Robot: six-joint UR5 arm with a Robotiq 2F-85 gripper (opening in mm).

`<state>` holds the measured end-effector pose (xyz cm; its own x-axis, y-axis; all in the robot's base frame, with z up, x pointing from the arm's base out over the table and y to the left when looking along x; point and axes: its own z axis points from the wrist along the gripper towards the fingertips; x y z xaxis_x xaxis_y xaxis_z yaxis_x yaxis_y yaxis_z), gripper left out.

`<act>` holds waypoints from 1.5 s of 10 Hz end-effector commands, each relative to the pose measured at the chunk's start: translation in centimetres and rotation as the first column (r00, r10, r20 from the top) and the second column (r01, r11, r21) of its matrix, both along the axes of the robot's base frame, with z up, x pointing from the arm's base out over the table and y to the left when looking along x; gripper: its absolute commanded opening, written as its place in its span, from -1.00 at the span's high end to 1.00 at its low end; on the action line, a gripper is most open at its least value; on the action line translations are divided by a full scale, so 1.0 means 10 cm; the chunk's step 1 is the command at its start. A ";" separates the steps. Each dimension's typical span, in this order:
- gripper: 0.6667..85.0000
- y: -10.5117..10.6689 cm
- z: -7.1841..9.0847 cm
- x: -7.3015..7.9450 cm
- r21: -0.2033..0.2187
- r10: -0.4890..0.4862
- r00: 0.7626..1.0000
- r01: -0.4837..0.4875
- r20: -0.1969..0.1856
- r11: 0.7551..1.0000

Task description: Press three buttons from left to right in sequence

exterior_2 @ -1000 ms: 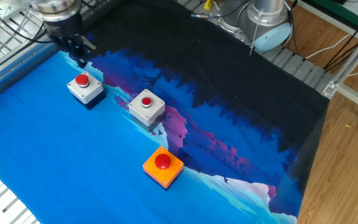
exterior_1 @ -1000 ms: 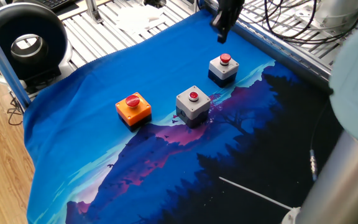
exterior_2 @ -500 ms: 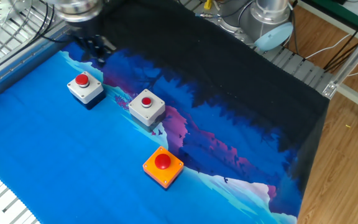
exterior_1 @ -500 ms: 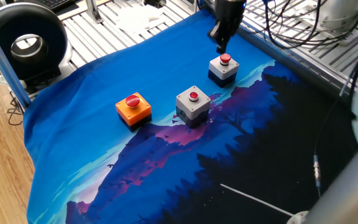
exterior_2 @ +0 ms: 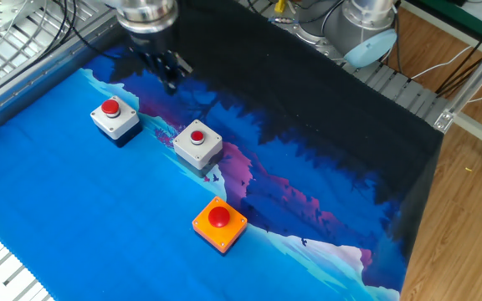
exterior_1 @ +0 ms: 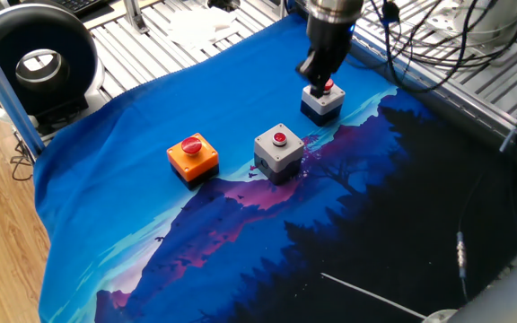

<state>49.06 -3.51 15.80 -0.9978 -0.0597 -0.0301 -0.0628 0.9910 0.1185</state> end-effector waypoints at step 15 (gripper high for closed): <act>0.99 0.32 -0.31 0.04 -0.139 0.015 1.000 -0.013 0.013 0.990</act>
<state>49.23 -4.50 13.04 -0.9906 -0.1326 -0.0336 -0.1307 0.9899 -0.0544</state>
